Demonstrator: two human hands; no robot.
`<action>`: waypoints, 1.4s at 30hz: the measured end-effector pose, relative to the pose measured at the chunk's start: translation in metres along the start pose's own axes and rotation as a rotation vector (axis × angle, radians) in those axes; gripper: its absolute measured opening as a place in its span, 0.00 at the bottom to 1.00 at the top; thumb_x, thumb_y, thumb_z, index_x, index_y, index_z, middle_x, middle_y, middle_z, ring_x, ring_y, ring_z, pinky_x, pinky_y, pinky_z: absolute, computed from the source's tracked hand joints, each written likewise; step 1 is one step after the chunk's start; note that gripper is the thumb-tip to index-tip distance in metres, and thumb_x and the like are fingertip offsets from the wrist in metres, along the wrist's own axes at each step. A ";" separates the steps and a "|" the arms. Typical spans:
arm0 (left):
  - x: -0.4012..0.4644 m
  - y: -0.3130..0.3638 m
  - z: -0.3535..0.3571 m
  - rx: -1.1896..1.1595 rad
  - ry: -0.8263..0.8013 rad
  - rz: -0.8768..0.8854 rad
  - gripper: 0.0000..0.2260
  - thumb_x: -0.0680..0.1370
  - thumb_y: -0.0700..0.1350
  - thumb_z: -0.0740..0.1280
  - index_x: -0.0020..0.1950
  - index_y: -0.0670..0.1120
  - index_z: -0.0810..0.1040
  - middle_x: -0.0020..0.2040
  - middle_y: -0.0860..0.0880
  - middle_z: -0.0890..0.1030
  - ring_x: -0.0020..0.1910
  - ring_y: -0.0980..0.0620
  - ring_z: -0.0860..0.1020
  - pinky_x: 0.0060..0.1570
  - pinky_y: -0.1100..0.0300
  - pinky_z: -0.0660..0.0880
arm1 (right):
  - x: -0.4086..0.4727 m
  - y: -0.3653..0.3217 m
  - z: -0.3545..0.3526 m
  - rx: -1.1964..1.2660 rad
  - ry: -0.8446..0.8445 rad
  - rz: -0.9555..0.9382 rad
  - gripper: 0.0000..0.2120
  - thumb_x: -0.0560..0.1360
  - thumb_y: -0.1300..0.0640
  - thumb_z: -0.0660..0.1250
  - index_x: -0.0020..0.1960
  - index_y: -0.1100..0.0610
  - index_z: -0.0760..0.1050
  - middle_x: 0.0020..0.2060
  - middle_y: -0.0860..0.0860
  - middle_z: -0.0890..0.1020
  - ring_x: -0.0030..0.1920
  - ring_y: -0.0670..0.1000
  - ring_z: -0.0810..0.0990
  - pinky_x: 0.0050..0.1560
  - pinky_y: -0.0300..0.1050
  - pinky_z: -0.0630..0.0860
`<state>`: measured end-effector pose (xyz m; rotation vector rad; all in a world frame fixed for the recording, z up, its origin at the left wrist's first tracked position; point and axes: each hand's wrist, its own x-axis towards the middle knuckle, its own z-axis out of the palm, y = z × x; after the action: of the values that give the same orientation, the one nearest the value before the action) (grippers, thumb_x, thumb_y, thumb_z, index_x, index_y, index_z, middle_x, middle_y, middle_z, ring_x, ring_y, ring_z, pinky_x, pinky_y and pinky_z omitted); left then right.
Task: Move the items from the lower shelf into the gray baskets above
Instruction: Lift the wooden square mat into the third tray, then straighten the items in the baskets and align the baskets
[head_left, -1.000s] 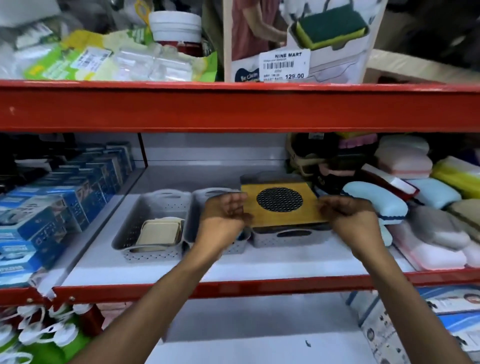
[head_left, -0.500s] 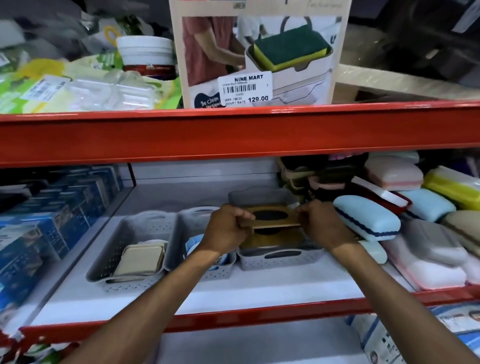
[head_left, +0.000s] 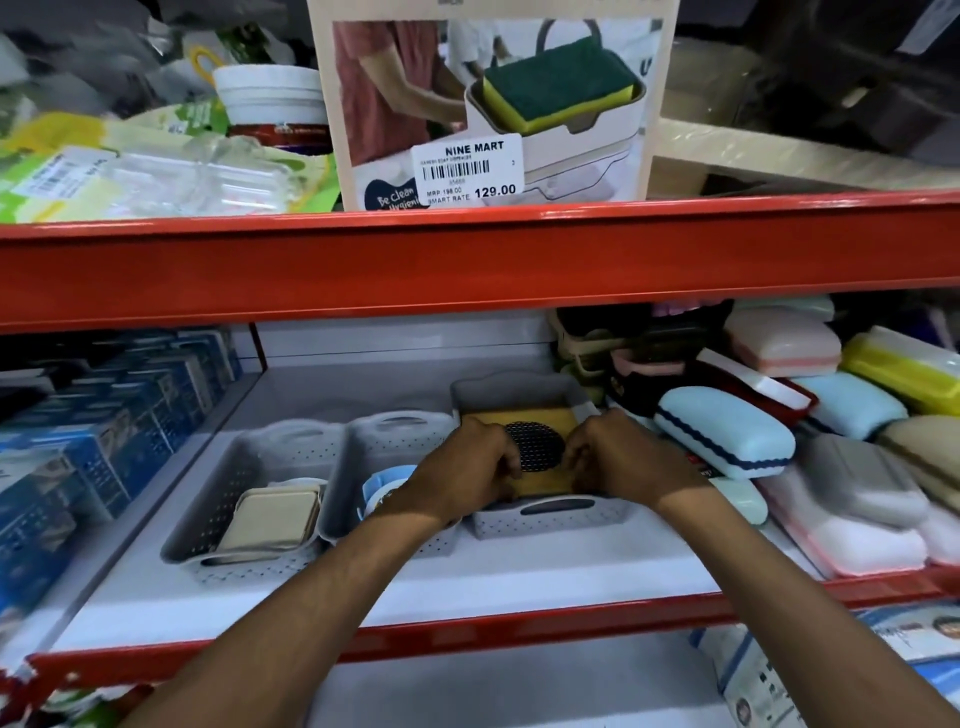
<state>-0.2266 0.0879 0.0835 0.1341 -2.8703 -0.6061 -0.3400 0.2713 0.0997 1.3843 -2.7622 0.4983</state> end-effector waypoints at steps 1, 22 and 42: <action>0.003 0.000 0.000 0.019 -0.020 -0.002 0.09 0.69 0.45 0.77 0.48 0.53 0.84 0.51 0.51 0.84 0.47 0.53 0.81 0.52 0.53 0.82 | 0.002 0.000 0.002 -0.033 -0.017 -0.006 0.07 0.68 0.62 0.76 0.44 0.51 0.85 0.38 0.47 0.83 0.40 0.48 0.83 0.41 0.38 0.75; -0.066 -0.022 -0.065 0.041 0.274 0.005 0.11 0.77 0.39 0.67 0.57 0.47 0.84 0.55 0.52 0.86 0.51 0.54 0.83 0.58 0.60 0.77 | -0.005 -0.048 0.008 0.166 0.230 -0.097 0.10 0.78 0.50 0.69 0.58 0.50 0.82 0.53 0.50 0.87 0.51 0.52 0.84 0.54 0.50 0.82; -0.125 -0.059 -0.062 0.209 -0.042 0.106 0.16 0.73 0.50 0.52 0.40 0.45 0.77 0.38 0.46 0.80 0.37 0.49 0.74 0.36 0.61 0.64 | -0.001 -0.119 0.050 -0.083 -0.093 -0.393 0.20 0.79 0.44 0.50 0.37 0.53 0.72 0.33 0.51 0.79 0.36 0.51 0.74 0.59 0.58 0.76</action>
<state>-0.0883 0.0265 0.0928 0.0000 -2.9524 -0.2921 -0.2397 0.1912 0.0853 1.9063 -2.4423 0.3048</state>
